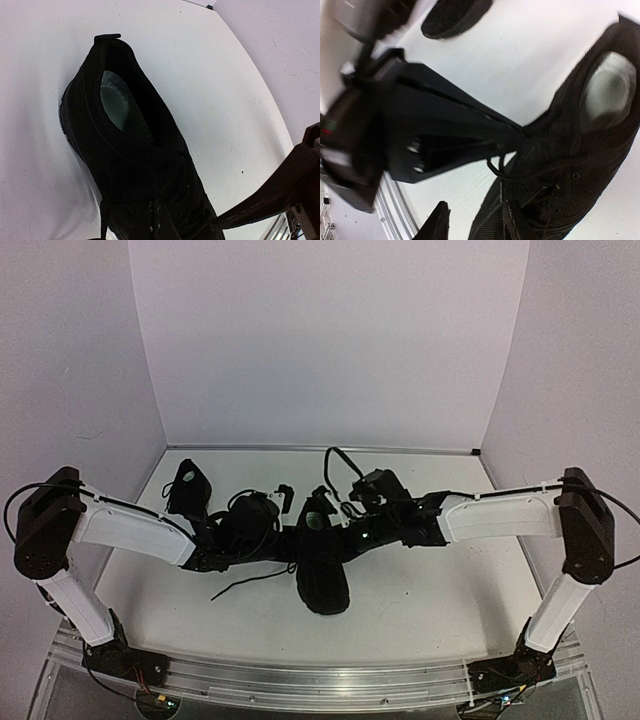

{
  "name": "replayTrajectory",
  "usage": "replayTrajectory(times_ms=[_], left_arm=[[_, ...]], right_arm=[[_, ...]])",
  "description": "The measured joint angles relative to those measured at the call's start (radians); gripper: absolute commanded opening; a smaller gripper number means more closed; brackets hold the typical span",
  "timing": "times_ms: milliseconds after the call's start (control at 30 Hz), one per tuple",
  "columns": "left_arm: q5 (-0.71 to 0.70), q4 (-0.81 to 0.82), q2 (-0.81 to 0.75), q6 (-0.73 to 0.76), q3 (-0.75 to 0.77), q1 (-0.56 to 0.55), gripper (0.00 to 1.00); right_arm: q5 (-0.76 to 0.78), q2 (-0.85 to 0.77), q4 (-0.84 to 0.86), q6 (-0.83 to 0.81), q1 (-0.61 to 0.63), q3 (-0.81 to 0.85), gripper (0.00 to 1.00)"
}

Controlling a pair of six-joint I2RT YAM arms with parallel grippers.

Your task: Tie the shoes

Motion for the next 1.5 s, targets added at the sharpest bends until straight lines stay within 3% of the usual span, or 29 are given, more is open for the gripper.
replayTrajectory(times_ms=[267,1000,1200,1367,1500], left_arm=[[0.013,0.0,0.0,-0.001,0.0,0.003,0.0],[0.063,0.0,0.0,-0.004,0.0,0.021,0.0],[0.073,0.0,0.0,-0.005,0.0,0.023,0.0],[0.078,0.0,0.0,-0.009,0.0,0.025,0.0],[0.087,0.0,0.0,-0.01,0.003,0.028,0.0]], right_arm=[[0.004,-0.02,-0.01,-0.014,0.0,0.011,0.35],[-0.053,0.117,-0.013,-0.088,0.0,0.053,0.31],[-0.053,0.121,-0.014,-0.105,0.001,0.055,0.22],[-0.051,0.121,-0.018,-0.112,0.002,0.055,0.29],[-0.044,0.121,-0.028,-0.121,0.004,0.055,0.29]])
